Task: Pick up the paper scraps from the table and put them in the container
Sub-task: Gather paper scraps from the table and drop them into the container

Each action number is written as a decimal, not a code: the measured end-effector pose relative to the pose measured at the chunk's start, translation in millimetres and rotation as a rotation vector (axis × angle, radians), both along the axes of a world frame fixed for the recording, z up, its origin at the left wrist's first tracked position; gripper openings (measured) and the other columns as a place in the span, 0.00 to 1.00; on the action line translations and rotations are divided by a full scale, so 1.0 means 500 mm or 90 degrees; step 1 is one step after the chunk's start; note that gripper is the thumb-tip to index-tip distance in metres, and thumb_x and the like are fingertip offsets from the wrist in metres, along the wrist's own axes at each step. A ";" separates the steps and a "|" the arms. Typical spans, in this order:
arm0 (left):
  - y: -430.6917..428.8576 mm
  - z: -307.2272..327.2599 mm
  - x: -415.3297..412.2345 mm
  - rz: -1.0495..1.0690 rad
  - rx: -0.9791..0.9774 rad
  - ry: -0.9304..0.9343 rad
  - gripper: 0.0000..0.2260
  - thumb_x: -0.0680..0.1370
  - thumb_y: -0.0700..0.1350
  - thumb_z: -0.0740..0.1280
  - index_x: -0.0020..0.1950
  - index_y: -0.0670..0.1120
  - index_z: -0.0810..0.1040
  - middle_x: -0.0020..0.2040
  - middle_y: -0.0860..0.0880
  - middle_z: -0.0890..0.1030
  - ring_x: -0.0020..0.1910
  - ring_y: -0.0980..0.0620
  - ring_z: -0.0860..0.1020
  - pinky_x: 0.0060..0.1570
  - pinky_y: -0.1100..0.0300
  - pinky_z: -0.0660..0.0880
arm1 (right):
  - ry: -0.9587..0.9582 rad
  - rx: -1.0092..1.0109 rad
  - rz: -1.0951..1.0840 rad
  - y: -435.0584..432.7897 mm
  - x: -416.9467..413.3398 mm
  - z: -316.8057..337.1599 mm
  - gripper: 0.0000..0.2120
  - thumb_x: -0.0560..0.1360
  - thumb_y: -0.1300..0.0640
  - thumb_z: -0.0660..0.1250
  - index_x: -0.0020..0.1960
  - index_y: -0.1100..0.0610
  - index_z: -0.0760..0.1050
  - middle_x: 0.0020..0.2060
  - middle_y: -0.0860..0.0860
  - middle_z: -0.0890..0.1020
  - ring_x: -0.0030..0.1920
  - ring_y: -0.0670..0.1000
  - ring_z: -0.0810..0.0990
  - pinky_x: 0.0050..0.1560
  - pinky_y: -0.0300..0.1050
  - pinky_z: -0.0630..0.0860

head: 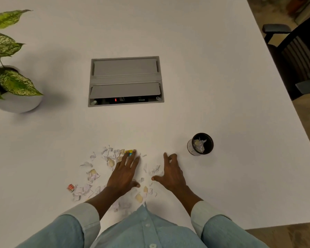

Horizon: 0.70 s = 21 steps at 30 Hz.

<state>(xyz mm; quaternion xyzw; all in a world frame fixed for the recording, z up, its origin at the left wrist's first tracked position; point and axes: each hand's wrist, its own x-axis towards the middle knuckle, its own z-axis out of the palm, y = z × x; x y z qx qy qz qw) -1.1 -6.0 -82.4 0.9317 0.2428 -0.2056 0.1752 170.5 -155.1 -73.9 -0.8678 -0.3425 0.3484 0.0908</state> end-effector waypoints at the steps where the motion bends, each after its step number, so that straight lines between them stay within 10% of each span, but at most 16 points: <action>1: -0.001 0.001 0.006 0.000 -0.003 -0.003 0.54 0.71 0.68 0.73 0.84 0.47 0.45 0.84 0.47 0.37 0.83 0.41 0.38 0.80 0.43 0.53 | -0.002 0.004 0.006 0.004 -0.002 -0.001 0.56 0.68 0.35 0.78 0.81 0.57 0.52 0.71 0.55 0.59 0.70 0.55 0.71 0.65 0.50 0.78; 8: -0.031 0.010 0.043 -0.050 -0.001 -0.029 0.34 0.77 0.45 0.75 0.79 0.44 0.65 0.83 0.42 0.58 0.81 0.38 0.59 0.71 0.48 0.72 | 0.000 0.041 0.066 0.030 -0.018 -0.003 0.30 0.72 0.45 0.78 0.68 0.52 0.69 0.65 0.53 0.66 0.60 0.52 0.77 0.56 0.45 0.80; 12: -0.051 0.024 0.051 0.025 -0.031 -0.099 0.25 0.70 0.38 0.81 0.65 0.41 0.79 0.69 0.39 0.77 0.63 0.40 0.81 0.55 0.51 0.84 | 0.018 0.055 0.074 0.033 -0.025 -0.008 0.15 0.77 0.51 0.74 0.60 0.53 0.75 0.61 0.53 0.71 0.53 0.51 0.79 0.52 0.40 0.77; 21: -0.040 0.013 0.067 -0.010 0.002 -0.130 0.11 0.74 0.37 0.75 0.56 0.42 0.82 0.56 0.43 0.81 0.54 0.44 0.78 0.45 0.56 0.83 | -0.017 0.099 0.053 0.015 -0.029 -0.022 0.09 0.81 0.62 0.66 0.57 0.58 0.83 0.53 0.54 0.81 0.55 0.54 0.78 0.55 0.46 0.79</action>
